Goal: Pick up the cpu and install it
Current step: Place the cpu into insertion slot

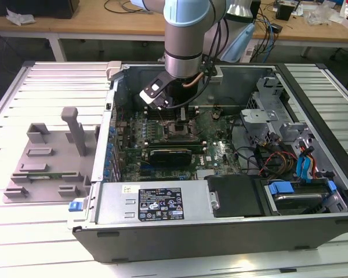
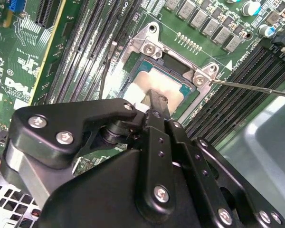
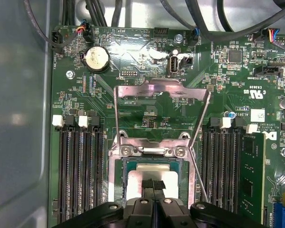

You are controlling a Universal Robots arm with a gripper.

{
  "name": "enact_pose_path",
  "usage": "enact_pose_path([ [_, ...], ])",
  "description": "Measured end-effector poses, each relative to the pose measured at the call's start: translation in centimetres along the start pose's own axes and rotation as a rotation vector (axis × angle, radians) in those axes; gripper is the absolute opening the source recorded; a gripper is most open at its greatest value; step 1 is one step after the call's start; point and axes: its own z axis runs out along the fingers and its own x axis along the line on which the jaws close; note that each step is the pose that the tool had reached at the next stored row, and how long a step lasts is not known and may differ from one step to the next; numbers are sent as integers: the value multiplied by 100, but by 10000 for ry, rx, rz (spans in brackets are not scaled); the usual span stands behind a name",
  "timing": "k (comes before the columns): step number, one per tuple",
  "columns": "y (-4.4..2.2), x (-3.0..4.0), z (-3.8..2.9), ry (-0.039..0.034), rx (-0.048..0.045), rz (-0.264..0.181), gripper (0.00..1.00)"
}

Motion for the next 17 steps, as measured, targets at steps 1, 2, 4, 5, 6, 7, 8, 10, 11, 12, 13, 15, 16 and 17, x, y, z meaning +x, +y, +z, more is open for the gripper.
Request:
enact_pose_path([
  [1, 0, 0, 1, 1, 0, 1, 11],
  [2, 0, 1, 1, 2, -1, 0, 11],
  [4, 1, 1, -8, 9, -7, 1, 11],
  [5, 3, 3, -20, 21, -15, 2, 11],
  [6, 2, 0, -67, 4, -3, 1, 11],
  [7, 3, 0, -89, 6, -4, 2, 11],
  [8, 4, -1, -109, 6, -4, 1, 11],
  [10, 6, -4, -216, 3, -3, 1, 11],
  [11, 8, -5, -268, 4, -3, 1, 11],
  [12, 10, -6, -355, 4, -3, 1, 11],
  [13, 11, -7, -381, 3, -2, 1, 11],
  [15, 11, -7, -388, 6, -4, 1, 11],
  [16, 11, -7, -389, 4, -3, 1, 11],
  [17, 11, -7, -390, 4, -3, 0, 11],
])
